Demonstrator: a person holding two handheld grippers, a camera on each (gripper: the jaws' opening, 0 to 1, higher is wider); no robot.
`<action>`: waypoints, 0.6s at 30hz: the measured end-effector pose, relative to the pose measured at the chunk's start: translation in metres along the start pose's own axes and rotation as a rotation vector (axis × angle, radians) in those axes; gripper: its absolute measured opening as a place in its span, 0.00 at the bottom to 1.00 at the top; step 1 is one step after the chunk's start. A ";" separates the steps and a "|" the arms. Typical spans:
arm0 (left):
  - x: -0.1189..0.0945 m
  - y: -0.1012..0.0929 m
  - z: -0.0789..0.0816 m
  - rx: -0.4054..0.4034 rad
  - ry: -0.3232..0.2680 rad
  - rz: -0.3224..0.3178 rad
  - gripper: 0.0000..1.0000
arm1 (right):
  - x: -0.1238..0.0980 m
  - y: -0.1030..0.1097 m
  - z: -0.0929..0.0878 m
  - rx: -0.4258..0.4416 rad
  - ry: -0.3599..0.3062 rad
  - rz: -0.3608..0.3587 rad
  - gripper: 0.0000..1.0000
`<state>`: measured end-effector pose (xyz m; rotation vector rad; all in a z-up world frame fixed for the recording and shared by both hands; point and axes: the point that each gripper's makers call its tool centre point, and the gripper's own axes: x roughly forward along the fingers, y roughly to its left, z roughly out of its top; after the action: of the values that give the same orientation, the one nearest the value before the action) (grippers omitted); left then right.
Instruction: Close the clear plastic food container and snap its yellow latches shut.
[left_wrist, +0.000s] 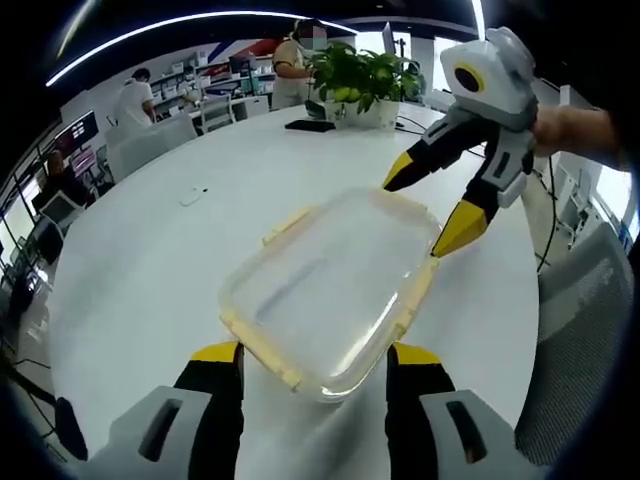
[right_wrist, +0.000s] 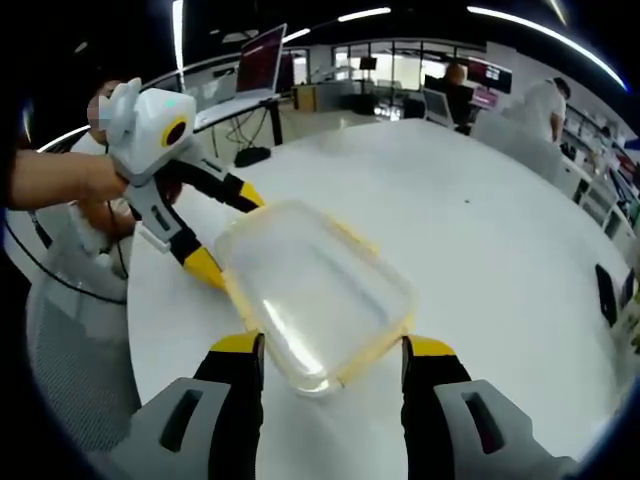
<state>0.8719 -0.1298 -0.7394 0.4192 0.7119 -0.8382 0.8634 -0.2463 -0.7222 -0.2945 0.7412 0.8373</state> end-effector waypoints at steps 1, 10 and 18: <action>0.000 0.000 -0.001 -0.003 0.003 -0.002 0.51 | 0.000 0.000 0.000 -0.001 0.002 0.000 0.52; 0.000 -0.001 -0.003 -0.002 0.004 -0.003 0.50 | 0.000 0.001 -0.001 0.004 0.000 -0.008 0.52; -0.010 -0.001 -0.002 -0.049 -0.040 -0.007 0.55 | -0.004 0.006 0.000 -0.021 -0.008 -0.026 0.54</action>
<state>0.8653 -0.1242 -0.7334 0.3550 0.6957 -0.8317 0.8574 -0.2451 -0.7189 -0.3186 0.7198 0.8214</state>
